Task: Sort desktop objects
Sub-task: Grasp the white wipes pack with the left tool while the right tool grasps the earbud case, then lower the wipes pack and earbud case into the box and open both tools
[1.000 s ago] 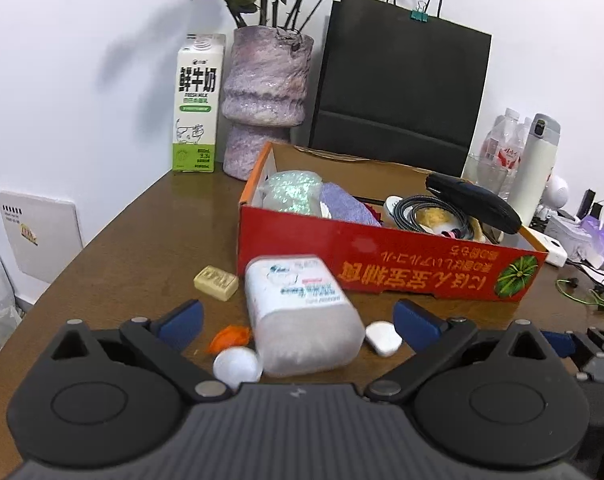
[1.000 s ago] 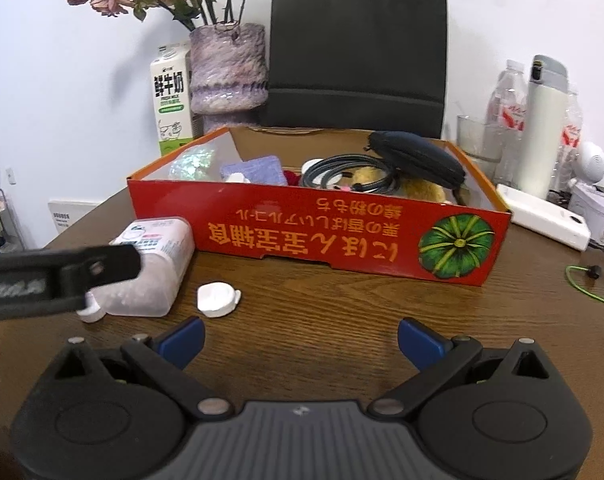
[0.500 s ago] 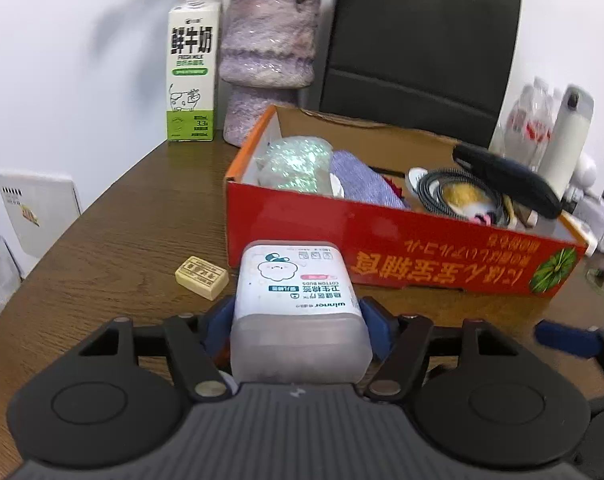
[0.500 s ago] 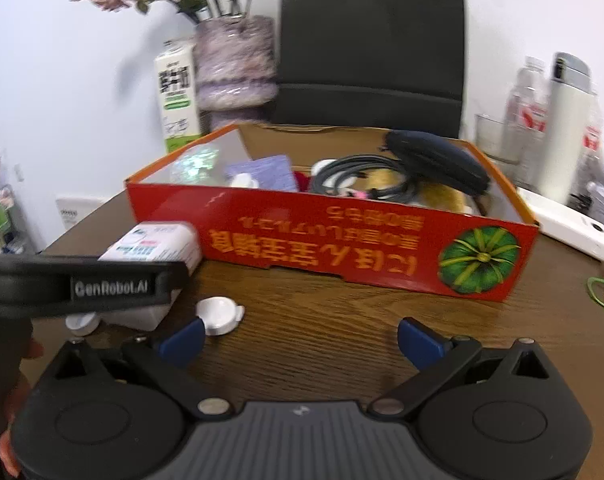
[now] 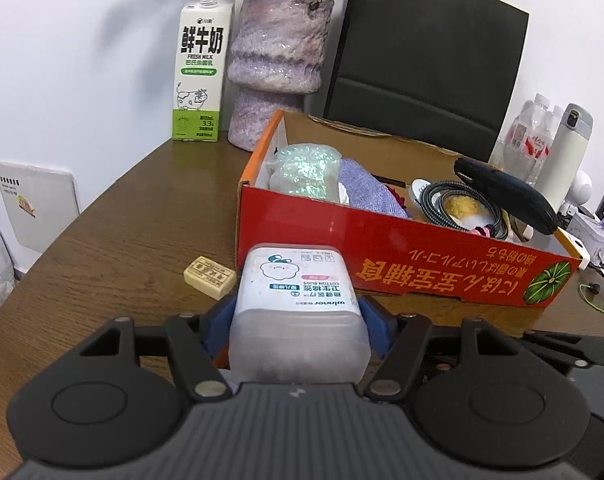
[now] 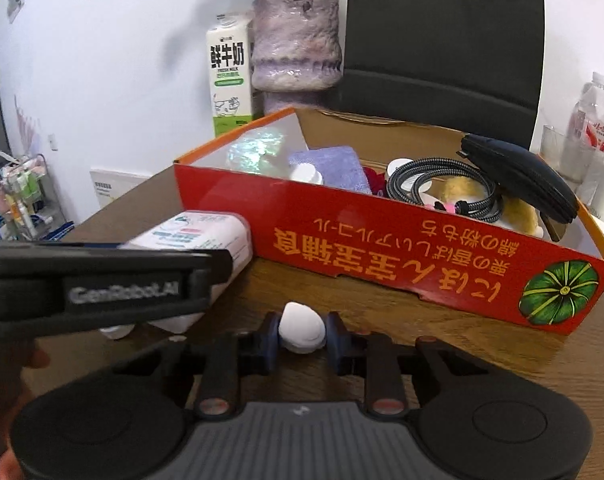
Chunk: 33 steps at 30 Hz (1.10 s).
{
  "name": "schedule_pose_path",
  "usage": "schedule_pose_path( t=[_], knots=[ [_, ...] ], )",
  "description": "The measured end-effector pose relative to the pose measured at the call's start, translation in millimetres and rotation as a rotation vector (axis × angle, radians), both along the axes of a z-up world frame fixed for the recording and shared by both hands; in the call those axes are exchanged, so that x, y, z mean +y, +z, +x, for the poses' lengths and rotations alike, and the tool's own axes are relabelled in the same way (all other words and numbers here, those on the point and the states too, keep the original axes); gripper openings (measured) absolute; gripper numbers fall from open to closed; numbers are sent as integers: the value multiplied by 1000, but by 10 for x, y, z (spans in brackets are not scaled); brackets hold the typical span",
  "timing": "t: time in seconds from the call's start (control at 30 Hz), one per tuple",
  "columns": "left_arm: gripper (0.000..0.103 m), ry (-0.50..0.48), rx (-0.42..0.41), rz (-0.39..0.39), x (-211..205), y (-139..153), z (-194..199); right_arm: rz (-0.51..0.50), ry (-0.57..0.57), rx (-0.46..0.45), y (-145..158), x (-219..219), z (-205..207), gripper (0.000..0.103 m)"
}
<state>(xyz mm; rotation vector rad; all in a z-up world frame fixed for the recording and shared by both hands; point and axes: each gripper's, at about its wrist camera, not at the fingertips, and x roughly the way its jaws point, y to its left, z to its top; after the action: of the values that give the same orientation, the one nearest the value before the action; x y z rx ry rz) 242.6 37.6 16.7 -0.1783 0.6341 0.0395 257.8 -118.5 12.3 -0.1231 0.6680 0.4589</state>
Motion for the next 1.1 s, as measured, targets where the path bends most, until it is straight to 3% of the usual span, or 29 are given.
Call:
schedule_pose_path(
  t=[0.3,0.37,0.7,0.83,1.1],
  knots=[
    [67,-22,29,61,-86,-53,80,59,-108,-52,161,-279,-32,24],
    [66,-26,20,39,-69,-37,50,73,-120,-67,211,-322,-42,24],
    [66,-66,-217,31,-188,558,-374,190,-129,-181,695,-628,-53,24],
    [67,-46,-263,-5,-209,724,-173,192,-153,-192,725,-588,140,24],
    [67,-22,-238,-51,-163,682,439,180,-170,-206,678,-455,617,24]
  ],
)
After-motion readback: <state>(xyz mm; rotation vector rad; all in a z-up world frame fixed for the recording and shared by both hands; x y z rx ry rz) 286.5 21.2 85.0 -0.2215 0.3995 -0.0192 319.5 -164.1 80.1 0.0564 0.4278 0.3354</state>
